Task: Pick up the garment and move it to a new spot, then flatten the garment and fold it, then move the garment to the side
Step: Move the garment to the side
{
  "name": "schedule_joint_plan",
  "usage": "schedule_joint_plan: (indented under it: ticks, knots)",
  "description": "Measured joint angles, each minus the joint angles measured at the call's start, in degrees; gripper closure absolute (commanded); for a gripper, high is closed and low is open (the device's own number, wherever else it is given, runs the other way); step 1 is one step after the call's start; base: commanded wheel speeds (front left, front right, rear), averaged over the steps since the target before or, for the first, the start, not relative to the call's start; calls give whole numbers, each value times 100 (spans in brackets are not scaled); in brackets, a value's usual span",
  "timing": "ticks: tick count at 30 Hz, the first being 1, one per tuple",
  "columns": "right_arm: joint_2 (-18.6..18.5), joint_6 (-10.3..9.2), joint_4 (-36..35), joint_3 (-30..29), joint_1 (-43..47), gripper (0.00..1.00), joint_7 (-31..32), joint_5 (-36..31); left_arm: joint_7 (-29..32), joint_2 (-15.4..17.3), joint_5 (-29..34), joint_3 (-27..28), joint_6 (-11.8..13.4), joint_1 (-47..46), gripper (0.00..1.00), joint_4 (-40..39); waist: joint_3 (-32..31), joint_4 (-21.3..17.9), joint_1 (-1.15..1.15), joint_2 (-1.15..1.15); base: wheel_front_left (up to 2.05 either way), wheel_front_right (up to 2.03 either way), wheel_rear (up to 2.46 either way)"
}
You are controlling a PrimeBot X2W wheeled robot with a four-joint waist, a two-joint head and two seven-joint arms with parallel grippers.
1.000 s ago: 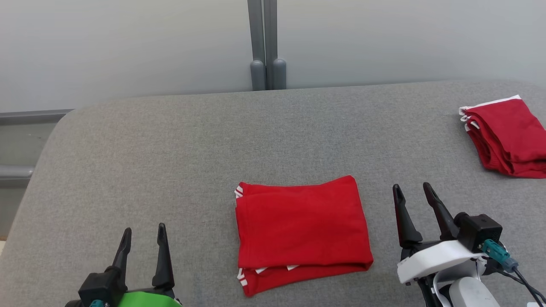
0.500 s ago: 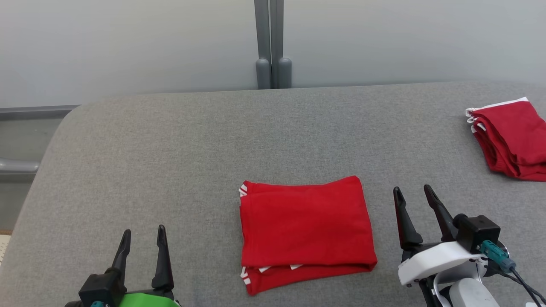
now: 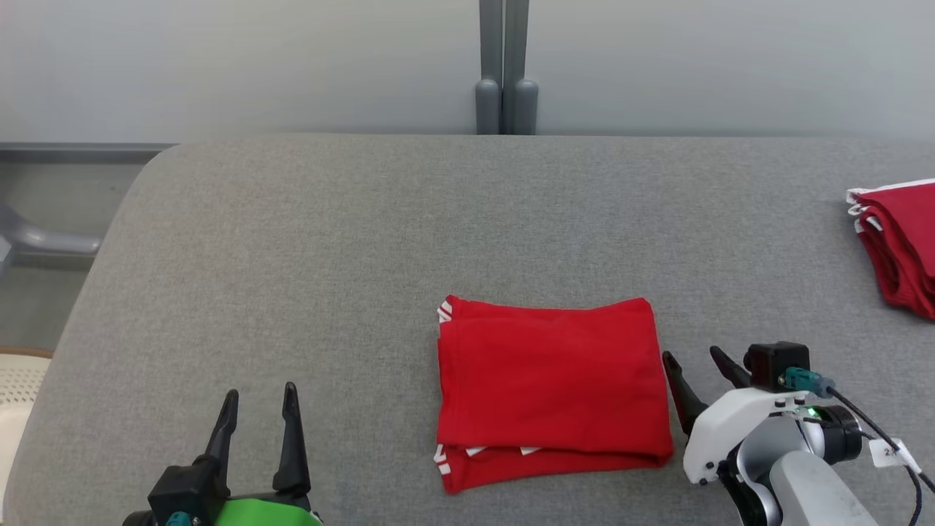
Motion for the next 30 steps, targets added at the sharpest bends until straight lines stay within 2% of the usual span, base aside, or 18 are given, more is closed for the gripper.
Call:
schedule_joint_plan:
  ticks: [8,12,13,14,15,16,17,18,24,30]
  knots:
    - [-213,0,737,370,-453,0,472,426,-1,0,-97,-97,80,-125,0,-34,325,333,0,0,0,0,0]
    - [-315,-1,838,616,-606,0,594,753,-1,0,-138,-92,115,-171,0,-51,484,484,0,0,0,0,0]
    - [-339,-1,854,645,-632,6,619,810,-1,0,-138,-91,122,-171,0,-52,513,509,0,0,0,0,0]
    - [-364,-1,861,678,-658,52,622,891,-1,0,-140,-89,123,-171,0,-52,547,535,0,0,0,0,0]
    - [-380,-1,867,715,-682,61,624,947,0,0,-141,-87,124,-171,0,-53,578,553,0,0,0,0,0]
    - [-396,-1,868,749,-700,80,638,971,-1,0,-145,-87,129,-171,0,-52,600,563,0,0,0,0,0]
    - [-412,-1,871,791,-732,93,639,1006,-1,0,-145,-86,135,-172,0,-52,622,566,0,0,0,0,0]
    - [-432,-1,879,825,-768,100,639,1035,0,0,-145,-89,149,-174,0,-53,633,554,0,0,0,0,0]
    - [-501,13,846,838,-918,100,454,1053,-1,0,-118,-45,155,-225,0,-98,654,332,0,0,0,0,0]
    - [-832,8,791,527,-1067,100,304,985,-1,-1,23,-22,89,-318,0,-174,682,-74,0,0,0,0,0]
